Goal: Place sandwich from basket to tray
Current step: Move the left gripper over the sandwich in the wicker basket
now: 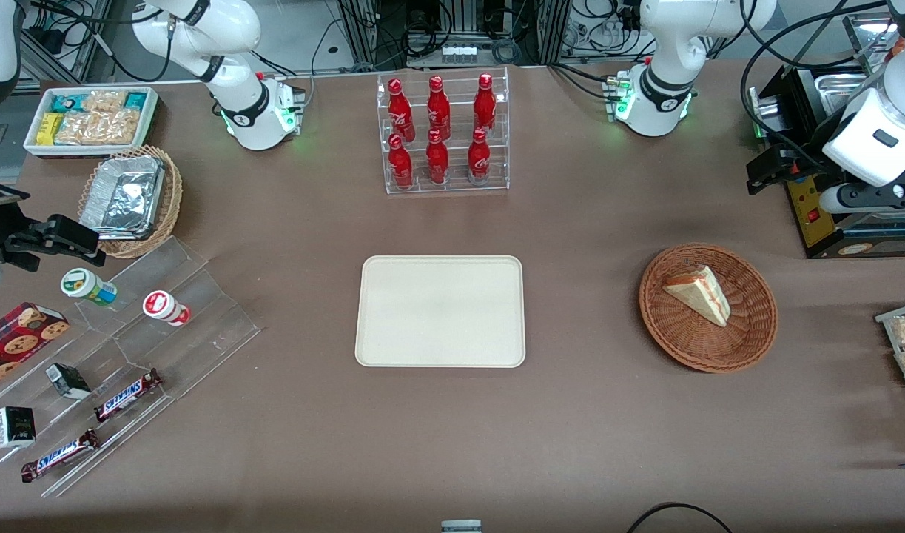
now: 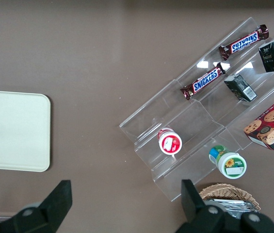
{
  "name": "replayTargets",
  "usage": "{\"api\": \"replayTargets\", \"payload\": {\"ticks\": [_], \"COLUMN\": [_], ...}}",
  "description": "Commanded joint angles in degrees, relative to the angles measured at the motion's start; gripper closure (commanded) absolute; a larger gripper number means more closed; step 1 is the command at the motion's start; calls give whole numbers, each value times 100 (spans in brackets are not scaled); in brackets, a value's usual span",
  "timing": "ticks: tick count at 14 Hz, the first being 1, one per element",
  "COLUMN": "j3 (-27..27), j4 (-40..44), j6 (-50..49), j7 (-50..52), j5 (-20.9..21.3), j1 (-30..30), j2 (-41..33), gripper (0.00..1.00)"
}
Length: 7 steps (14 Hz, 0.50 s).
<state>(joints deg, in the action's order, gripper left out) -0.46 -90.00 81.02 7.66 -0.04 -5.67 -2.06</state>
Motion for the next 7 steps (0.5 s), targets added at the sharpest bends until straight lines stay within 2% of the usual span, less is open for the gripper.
{"api": "replayTargets", "payload": {"ticks": [1,7], "j3": [2,46], "j4": [44,9], "j6": [-95,98], "j7": [16,7], "j5": [-57,30], "j1": [22,83], "j2": [-22,284], "gripper": [0,0]}}
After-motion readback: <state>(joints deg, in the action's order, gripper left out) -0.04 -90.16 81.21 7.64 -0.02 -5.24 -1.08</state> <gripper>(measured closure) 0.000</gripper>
